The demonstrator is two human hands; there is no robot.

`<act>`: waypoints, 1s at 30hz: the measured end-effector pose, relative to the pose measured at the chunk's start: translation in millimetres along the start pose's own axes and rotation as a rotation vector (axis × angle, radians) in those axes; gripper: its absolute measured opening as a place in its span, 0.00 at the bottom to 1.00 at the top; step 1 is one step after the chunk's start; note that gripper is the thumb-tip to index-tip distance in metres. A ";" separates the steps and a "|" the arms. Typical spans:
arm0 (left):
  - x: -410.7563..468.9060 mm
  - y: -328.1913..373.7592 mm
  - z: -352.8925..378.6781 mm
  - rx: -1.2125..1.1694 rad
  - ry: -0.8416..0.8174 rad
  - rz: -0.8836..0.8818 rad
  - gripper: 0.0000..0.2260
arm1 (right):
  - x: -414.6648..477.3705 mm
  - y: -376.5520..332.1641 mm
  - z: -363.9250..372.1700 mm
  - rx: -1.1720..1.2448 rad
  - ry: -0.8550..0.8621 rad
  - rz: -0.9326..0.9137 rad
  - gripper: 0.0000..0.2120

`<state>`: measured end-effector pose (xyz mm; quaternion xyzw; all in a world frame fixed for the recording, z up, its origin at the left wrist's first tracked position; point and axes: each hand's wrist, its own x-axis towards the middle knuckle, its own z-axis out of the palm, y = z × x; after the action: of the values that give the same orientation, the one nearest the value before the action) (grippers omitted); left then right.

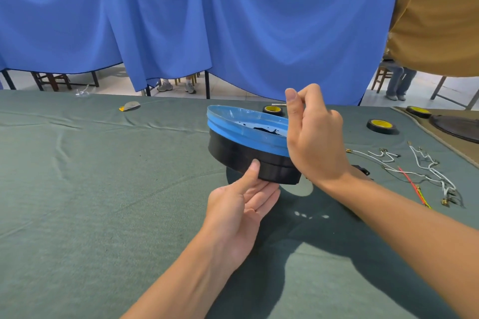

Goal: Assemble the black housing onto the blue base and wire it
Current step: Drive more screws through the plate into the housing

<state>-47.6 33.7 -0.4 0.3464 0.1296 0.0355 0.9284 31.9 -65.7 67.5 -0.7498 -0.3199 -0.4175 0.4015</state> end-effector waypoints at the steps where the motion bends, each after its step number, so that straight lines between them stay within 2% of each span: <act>1: -0.7 1.2 0.1 0.002 0.001 -0.019 0.25 | -0.3 1.3 -1.6 0.019 -0.044 -0.003 0.12; 5: -2.0 2.5 -4.0 0.029 0.028 -0.043 0.36 | -2.1 10.7 -7.6 0.117 -0.359 0.117 0.14; 9: -0.4 11.0 -15.0 0.079 -0.002 -0.106 0.43 | 3.1 17.4 -18.4 0.055 -0.637 0.196 0.14; 13: 3.7 15.0 -20.6 0.204 0.002 -0.229 0.50 | 8.7 18.6 -23.5 0.008 -0.788 0.163 0.11; 18: 7.8 36.3 -25.4 0.202 -0.121 -0.451 0.58 | 11.0 17.5 -19.6 -0.008 -0.906 0.149 0.05; 21: 14.6 45.3 -21.5 0.263 -0.105 -0.502 0.54 | 5.9 17.9 -17.5 -0.010 -0.932 0.141 0.05; 25: 24.4 40.7 -16.1 0.334 -0.016 -0.443 0.42 | 1.3 22.7 -15.8 0.042 -0.912 0.191 0.03; 27: 25.3 36.3 -17.1 0.308 0.003 -0.419 0.37 | 2.1 25.3 -17.4 0.062 -0.886 0.215 0.01; 30: 23.1 31.5 -19.9 0.226 0.043 -0.376 0.29 | 3.6 27.6 -21.6 0.051 -0.884 0.196 0.04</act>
<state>-29.8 73.8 0.7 0.4170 0.2151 -0.1457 0.8710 48.0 -97.0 68.5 -0.8726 -0.3985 -0.0092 0.2823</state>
